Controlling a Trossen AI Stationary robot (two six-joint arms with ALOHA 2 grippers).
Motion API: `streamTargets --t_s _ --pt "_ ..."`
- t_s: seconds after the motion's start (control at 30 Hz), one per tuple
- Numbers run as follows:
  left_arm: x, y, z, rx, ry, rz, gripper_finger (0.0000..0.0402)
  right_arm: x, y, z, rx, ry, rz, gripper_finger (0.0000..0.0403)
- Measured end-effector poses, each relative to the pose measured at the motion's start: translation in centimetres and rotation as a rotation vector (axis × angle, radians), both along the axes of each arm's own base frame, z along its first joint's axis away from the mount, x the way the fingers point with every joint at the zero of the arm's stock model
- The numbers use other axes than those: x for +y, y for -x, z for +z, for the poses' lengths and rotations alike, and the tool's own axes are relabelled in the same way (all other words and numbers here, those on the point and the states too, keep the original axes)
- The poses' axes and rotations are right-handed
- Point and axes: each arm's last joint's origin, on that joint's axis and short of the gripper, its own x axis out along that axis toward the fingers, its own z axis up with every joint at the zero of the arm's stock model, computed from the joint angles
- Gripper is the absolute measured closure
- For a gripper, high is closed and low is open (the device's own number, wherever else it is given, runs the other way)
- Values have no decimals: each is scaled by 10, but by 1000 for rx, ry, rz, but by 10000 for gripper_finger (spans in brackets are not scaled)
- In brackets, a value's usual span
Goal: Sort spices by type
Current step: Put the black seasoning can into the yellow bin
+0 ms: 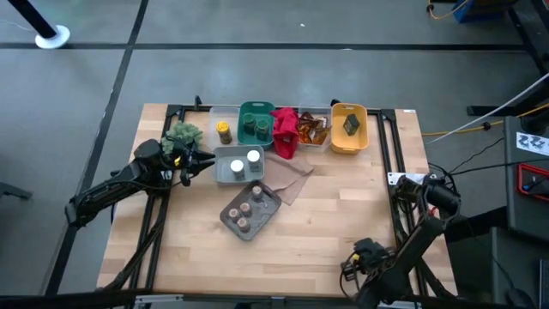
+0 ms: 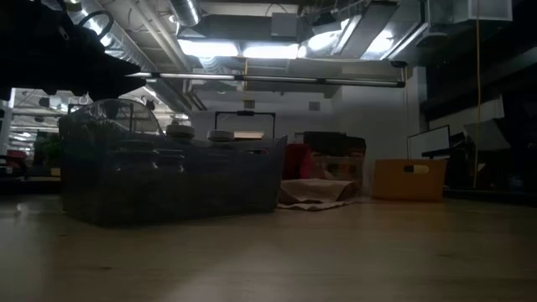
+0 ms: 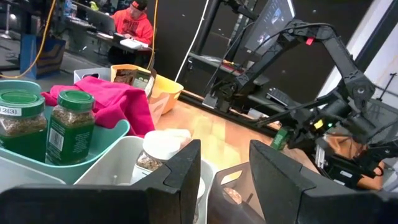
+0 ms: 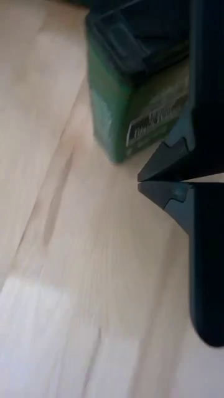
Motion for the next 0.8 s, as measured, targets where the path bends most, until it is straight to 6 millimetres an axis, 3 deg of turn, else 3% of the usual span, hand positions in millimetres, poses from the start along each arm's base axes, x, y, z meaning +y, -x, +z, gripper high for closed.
streamTargets --t_s 0.17,0.37,0.53,0.67,0.8 --pt "0 0 0 0 0 0 274 0 -3 36 -83 0 88 398" --pt "0 0 0 0 0 0 274 -9 4 79 18 44 197 398" --pt "0 0 0 0 0 0 274 -14 3 96 62 -46 302 389" --pt "0 0 0 1 -8 0 274 -24 -2 102 151 -116 281 348" --pt "0 0 0 2 -11 0 274 -29 -9 102 260 -229 305 278"
